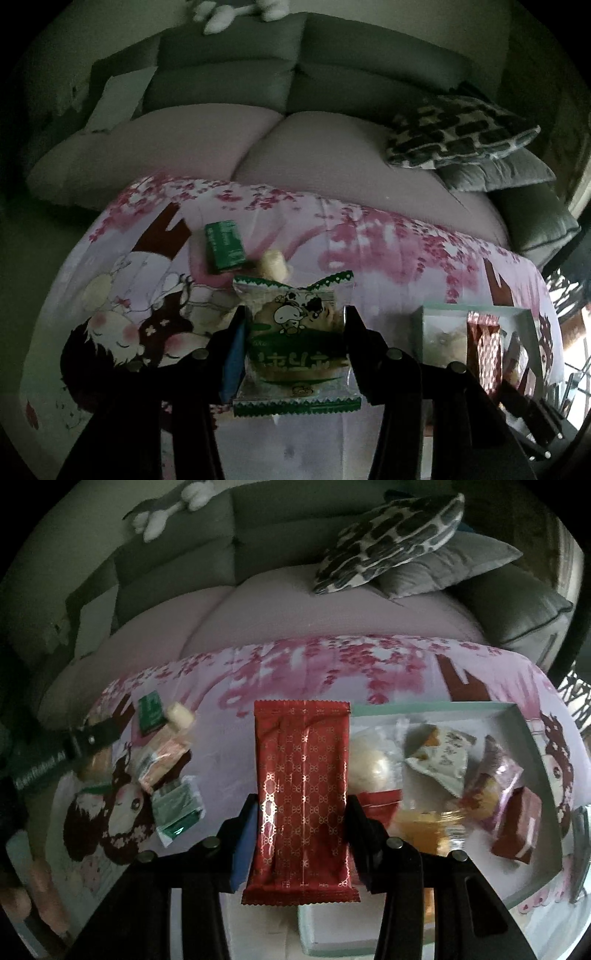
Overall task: Organize snacks
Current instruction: 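Carry the red bar into the tray and release it while left releases the cartoon packet there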
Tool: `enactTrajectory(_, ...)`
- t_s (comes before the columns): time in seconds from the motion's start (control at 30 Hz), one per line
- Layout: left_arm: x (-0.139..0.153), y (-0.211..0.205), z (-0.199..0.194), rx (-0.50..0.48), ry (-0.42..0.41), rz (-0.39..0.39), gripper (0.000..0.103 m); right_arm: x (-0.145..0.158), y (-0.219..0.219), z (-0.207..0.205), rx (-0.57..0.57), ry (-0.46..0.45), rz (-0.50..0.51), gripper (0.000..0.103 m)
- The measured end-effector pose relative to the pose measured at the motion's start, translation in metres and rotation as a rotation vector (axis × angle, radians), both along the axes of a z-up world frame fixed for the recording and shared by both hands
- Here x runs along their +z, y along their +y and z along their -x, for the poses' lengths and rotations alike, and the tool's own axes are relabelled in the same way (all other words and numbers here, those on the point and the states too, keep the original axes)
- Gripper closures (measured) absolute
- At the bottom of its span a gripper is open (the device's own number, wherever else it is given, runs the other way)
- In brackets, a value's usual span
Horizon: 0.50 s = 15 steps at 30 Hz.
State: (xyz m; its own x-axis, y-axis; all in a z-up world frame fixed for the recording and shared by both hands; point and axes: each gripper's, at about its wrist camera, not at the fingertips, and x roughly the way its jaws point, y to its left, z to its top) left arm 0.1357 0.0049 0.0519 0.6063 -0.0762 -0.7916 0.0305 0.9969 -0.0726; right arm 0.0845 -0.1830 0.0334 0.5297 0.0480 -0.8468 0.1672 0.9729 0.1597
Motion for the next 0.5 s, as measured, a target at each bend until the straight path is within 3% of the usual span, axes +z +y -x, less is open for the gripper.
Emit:
enactTrajectory(0.3, -0.006, -0.057, 0.004, -0.117, -0.003, -0.043, 0.052, 0.000, -0.051, 0.005, -0.120, 0.005, -0.013, 0.055)
enactTrajectory(0.5, -0.008, -0.100, 0.016, -0.234, 0.007, -0.018, 0.052, -0.006, -0.094, 0.013, -0.233, 0.019, -0.034, 0.055)
